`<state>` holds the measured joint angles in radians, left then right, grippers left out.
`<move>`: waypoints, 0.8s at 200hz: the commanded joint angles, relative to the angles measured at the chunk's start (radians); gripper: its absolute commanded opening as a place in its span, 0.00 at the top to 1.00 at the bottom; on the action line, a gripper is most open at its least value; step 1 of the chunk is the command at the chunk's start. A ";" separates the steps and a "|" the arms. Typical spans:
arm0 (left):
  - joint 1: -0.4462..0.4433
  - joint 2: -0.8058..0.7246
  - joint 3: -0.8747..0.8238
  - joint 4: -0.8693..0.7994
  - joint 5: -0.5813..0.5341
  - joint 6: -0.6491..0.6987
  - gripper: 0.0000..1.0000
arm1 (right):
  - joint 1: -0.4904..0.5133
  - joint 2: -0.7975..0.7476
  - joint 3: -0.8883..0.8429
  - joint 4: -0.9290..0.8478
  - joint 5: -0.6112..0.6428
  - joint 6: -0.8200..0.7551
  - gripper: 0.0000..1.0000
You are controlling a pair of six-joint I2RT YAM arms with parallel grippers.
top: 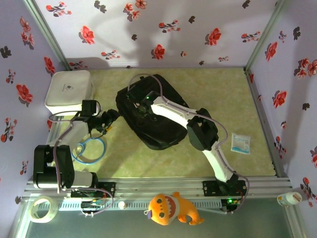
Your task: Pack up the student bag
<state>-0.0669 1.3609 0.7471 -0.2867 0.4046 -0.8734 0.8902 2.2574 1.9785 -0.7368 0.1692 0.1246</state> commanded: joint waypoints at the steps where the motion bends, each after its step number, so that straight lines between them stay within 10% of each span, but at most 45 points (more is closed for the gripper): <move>1: 0.006 -0.019 0.032 -0.001 0.015 0.001 0.25 | -0.002 0.035 0.035 -0.038 0.057 -0.019 0.72; 63: -0.041 -0.015 0.051 0.031 0.086 -0.010 0.33 | -0.001 -0.143 -0.085 0.087 0.081 0.039 0.98; 160: -0.209 0.121 0.065 0.373 0.249 -0.130 0.46 | -0.006 -0.330 -0.251 0.198 0.054 0.124 1.00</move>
<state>-0.2462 1.4349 0.7750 -0.0147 0.6018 -0.9695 0.8902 1.9812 1.7428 -0.5949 0.2173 0.2031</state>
